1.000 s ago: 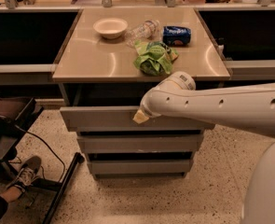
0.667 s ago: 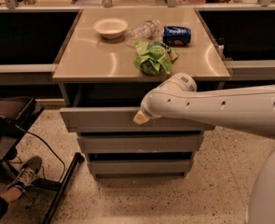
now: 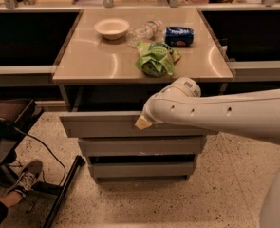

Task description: Open top drawer

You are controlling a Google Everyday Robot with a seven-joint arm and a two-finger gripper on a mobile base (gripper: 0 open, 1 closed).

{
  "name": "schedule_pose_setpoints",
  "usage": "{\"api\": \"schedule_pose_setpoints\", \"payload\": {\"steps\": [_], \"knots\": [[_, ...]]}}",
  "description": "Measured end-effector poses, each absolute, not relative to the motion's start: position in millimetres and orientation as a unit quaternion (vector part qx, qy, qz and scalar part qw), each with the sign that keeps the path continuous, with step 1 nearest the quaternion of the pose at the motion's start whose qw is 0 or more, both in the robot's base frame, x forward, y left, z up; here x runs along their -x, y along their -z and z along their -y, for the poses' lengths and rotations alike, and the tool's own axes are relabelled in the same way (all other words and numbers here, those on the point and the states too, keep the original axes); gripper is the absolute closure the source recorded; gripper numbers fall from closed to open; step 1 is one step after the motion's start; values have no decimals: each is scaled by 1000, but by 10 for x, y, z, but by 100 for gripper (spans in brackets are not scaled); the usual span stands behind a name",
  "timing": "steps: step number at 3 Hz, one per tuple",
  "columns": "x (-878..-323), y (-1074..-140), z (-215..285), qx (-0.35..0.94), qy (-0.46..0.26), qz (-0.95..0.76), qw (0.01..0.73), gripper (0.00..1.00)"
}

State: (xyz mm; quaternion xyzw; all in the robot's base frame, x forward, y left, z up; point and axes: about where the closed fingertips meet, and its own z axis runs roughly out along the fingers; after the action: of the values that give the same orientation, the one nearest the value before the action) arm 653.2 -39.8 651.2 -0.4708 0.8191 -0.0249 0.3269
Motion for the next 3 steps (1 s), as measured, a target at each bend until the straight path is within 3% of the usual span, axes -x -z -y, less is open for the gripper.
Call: {"api": "schedule_pose_setpoints", "payload": {"steps": [3], "knots": [[-6384, -6548, 448, 469, 26, -818, 331, 100]]}}
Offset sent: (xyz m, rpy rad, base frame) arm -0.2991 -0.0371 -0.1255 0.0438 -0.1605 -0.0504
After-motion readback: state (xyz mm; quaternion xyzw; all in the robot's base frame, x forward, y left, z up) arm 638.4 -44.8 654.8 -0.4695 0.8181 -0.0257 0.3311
